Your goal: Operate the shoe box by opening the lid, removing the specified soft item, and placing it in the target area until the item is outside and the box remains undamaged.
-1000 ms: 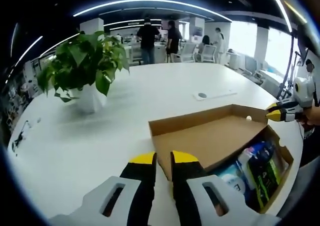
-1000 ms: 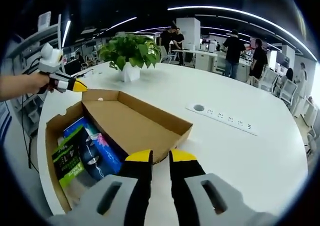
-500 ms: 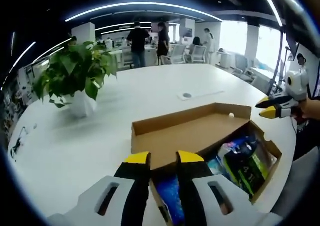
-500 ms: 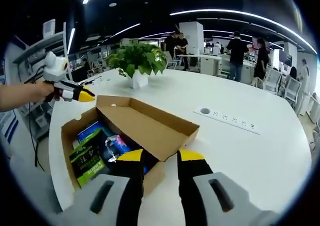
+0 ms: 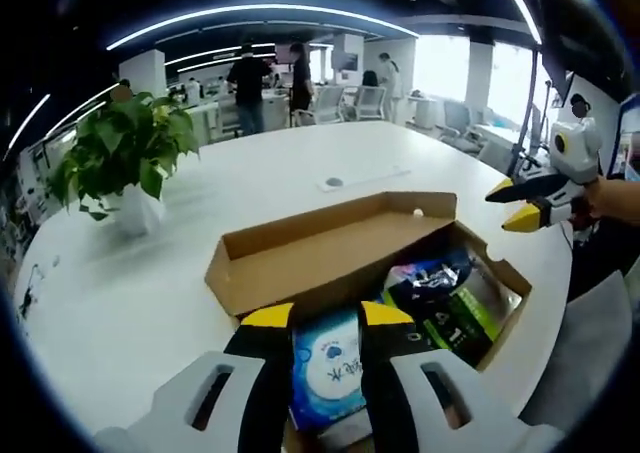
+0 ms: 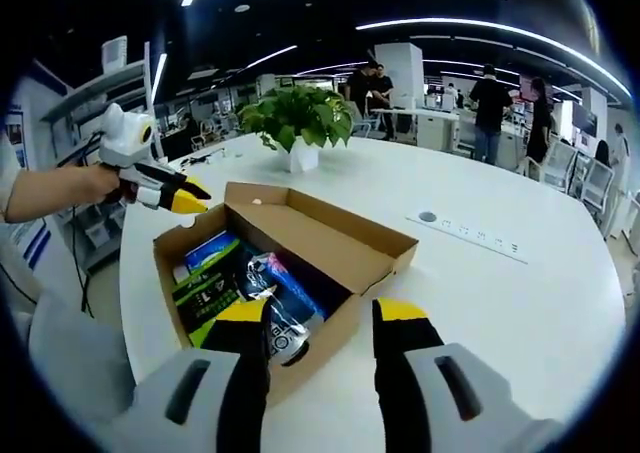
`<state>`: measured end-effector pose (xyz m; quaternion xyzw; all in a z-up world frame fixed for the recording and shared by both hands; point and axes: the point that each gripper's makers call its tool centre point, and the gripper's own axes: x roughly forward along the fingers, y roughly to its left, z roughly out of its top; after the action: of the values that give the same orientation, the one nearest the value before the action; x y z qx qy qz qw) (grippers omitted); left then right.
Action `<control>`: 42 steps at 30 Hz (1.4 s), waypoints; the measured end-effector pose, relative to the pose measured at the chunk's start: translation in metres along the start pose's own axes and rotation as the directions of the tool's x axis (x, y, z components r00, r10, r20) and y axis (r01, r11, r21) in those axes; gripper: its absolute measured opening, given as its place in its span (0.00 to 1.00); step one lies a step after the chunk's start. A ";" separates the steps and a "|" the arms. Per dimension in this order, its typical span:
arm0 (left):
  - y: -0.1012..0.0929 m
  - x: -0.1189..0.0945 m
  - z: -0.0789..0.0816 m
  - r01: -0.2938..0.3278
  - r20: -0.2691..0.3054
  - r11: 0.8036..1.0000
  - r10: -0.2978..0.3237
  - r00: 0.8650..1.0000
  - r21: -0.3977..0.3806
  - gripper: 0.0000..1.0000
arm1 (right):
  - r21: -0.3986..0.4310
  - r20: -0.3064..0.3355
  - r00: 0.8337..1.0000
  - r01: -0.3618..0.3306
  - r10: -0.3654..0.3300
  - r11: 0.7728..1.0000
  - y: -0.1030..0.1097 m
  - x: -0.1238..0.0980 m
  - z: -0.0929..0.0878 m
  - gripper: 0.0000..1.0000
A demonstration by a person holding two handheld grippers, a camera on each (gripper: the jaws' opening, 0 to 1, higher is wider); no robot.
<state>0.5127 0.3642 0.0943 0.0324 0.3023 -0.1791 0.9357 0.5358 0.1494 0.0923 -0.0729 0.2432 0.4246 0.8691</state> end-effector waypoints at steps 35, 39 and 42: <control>-0.062 0.031 -0.047 0.234 -0.127 0.966 -0.248 0.960 -0.112 0.26 | -0.108 0.017 1.000 -0.023 0.025 0.994 0.031 -0.021 -0.020 0.46; -0.064 0.033 -0.048 0.255 -0.105 0.953 -0.274 0.956 -0.164 0.23 | -0.105 0.015 1.000 -0.024 0.025 0.994 0.034 -0.021 -0.024 0.45; -0.068 0.034 -0.048 0.279 -0.094 0.936 -0.304 0.948 -0.213 0.19 | -0.132 0.015 1.000 -0.010 0.012 0.991 0.034 -0.021 -0.026 0.43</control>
<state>0.4877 0.2981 0.0388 -0.0945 0.3782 -0.2829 0.8764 0.4888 0.1470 0.0825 -0.1257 0.2082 0.4449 0.8619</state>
